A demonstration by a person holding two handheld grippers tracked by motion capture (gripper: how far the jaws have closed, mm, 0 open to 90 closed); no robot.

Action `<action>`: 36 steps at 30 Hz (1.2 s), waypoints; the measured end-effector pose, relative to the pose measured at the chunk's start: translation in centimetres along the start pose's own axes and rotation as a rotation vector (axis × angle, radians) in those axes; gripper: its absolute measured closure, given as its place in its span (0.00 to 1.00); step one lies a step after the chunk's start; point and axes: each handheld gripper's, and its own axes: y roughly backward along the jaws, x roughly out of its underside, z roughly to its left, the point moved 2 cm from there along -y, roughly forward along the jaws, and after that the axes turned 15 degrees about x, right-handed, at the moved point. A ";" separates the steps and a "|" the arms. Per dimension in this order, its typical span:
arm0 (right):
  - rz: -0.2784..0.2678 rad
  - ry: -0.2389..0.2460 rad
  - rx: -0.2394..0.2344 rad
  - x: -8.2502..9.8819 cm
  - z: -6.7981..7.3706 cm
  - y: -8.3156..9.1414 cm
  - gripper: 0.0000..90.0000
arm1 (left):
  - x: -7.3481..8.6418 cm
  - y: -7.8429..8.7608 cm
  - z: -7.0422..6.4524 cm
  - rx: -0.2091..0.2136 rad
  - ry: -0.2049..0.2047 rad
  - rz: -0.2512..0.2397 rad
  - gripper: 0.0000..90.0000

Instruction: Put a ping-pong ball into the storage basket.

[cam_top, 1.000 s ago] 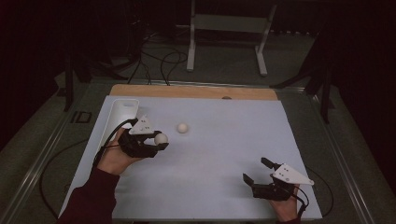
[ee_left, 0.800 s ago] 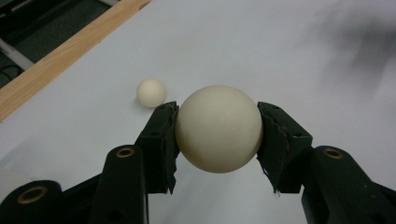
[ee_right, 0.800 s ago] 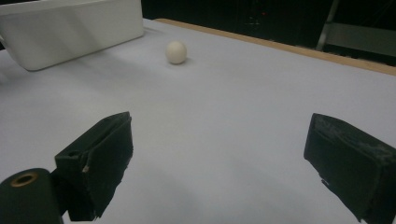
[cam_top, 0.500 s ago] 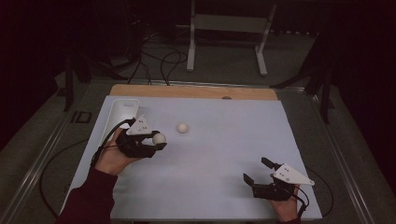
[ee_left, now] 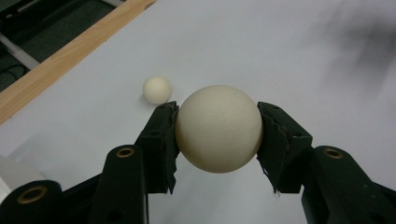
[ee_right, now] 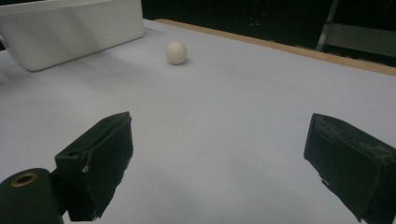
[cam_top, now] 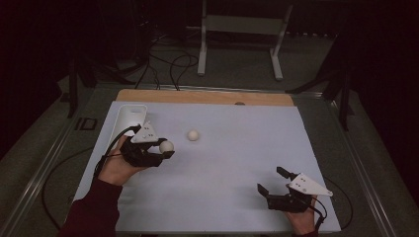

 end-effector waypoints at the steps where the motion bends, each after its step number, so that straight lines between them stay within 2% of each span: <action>1: -0.001 0.000 0.000 0.0 0.0 0.0 0.09 | 0.0 0.0 0.0 -0.001 0.002 -0.002 0.57; 36: -0.005 -0.005 0.002 0.0 0.0 -0.1 0.09 | 0.4 2.1 0.5 -0.024 0.015 -0.029 0.57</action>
